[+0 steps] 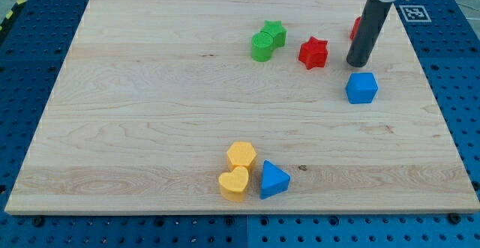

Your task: Push the red star into the green blocks

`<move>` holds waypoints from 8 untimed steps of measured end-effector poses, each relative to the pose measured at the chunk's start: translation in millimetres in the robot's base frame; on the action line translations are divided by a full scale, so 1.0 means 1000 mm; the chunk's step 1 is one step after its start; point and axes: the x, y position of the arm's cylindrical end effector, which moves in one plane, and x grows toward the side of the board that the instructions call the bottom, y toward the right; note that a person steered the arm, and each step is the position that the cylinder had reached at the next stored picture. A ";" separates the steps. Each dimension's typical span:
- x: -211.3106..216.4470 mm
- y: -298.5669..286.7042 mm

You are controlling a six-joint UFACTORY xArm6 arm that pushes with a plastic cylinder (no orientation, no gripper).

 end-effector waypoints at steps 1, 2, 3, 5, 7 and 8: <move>0.000 -0.010; 0.000 -0.036; 0.000 -0.056; 0.000 -0.069; -0.003 -0.061; -0.014 -0.061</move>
